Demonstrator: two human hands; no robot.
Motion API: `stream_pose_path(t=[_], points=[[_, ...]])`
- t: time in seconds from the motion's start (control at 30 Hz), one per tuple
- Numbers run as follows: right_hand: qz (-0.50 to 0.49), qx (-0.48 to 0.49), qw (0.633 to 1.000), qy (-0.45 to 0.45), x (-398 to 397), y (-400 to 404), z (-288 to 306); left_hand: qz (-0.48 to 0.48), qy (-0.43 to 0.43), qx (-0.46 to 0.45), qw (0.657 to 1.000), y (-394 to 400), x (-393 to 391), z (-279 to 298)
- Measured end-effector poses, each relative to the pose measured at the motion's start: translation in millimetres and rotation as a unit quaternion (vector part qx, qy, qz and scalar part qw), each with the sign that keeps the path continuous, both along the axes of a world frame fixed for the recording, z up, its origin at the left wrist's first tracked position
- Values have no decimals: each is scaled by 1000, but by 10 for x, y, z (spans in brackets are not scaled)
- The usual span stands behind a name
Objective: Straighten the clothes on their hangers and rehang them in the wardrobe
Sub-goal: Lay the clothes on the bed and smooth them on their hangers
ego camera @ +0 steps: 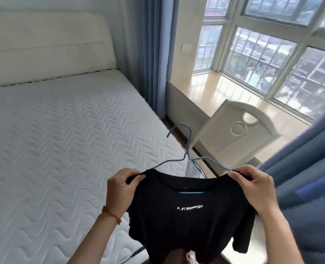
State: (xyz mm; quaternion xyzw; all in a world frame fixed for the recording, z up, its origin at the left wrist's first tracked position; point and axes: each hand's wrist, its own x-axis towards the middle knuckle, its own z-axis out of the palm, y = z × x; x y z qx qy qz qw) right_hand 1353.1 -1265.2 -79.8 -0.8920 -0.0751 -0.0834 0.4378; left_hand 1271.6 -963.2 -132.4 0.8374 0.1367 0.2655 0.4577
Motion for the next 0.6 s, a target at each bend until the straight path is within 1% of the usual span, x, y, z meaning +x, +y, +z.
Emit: stream_pose_path(t=[0.13, 0.27, 0.43, 0.6], points=[[66, -13, 997, 33, 894, -60, -222, 80, 28, -3, 996, -247, 417, -217], [129, 6, 989, 73, 1606, -34, -433, 161, 65, 7, 985, -413, 747, -296], [167, 8, 981, 101, 2308, 264, -711, 213, 96, 40, 971, -285, 1143, -352], [187, -15, 977, 101, 2896, 772, -937, 226, 125, 28, 966, 111, 1693, -497]])
